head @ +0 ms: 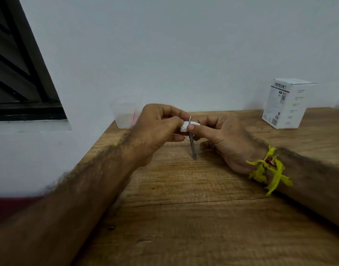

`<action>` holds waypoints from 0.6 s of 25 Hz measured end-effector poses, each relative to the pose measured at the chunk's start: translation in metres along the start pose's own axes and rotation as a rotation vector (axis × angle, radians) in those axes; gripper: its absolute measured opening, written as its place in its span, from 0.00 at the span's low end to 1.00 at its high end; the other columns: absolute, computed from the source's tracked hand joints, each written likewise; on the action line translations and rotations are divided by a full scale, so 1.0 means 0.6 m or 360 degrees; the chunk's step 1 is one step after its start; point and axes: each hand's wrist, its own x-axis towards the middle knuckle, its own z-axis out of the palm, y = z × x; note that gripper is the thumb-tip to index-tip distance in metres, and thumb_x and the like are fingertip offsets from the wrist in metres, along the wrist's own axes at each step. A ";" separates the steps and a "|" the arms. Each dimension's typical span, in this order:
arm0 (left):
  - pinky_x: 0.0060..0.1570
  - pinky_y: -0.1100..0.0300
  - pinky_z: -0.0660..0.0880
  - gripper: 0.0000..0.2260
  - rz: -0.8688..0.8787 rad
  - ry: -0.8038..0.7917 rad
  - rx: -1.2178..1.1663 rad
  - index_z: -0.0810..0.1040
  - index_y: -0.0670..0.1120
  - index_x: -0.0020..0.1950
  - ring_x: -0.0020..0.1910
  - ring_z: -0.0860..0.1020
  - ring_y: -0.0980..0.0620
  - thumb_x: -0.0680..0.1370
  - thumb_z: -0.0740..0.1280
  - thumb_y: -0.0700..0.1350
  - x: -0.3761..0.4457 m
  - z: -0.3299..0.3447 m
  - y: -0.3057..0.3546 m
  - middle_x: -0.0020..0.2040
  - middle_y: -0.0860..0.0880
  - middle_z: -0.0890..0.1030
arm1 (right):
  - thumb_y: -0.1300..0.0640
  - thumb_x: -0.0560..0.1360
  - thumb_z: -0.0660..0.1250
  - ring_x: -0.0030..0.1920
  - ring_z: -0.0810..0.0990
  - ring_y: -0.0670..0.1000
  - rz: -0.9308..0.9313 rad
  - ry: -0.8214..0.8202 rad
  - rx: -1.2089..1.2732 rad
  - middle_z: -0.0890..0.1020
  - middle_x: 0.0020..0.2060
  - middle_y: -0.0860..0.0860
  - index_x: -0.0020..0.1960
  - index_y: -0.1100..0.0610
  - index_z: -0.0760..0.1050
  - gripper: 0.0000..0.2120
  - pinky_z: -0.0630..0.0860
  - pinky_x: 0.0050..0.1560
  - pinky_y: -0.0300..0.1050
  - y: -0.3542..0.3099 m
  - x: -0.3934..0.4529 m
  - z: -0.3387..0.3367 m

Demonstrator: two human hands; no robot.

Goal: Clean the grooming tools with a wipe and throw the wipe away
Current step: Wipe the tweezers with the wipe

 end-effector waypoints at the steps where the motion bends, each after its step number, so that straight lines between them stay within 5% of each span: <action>1: 0.40 0.56 0.84 0.07 -0.0013 -0.0005 -0.0015 0.85 0.40 0.45 0.39 0.86 0.51 0.78 0.67 0.34 0.000 -0.004 0.003 0.40 0.46 0.87 | 0.57 0.73 0.74 0.42 0.79 0.51 -0.0014 -0.0009 -0.0032 0.85 0.47 0.63 0.49 0.63 0.84 0.09 0.74 0.35 0.44 -0.001 -0.002 -0.001; 7: 0.40 0.56 0.83 0.07 0.0070 0.0087 0.0186 0.85 0.39 0.40 0.38 0.85 0.50 0.76 0.74 0.41 0.000 -0.013 0.004 0.36 0.44 0.86 | 0.58 0.74 0.74 0.37 0.79 0.49 -0.0108 -0.0110 -0.0218 0.85 0.44 0.60 0.48 0.60 0.85 0.06 0.76 0.34 0.43 -0.006 -0.010 0.005; 15: 0.47 0.46 0.82 0.11 0.0214 0.0128 0.0739 0.83 0.42 0.42 0.42 0.84 0.48 0.80 0.69 0.48 -0.002 -0.002 0.001 0.39 0.45 0.85 | 0.54 0.72 0.76 0.35 0.78 0.46 -0.0100 -0.0221 -0.0351 0.86 0.38 0.54 0.41 0.56 0.86 0.05 0.75 0.33 0.42 -0.009 -0.004 -0.004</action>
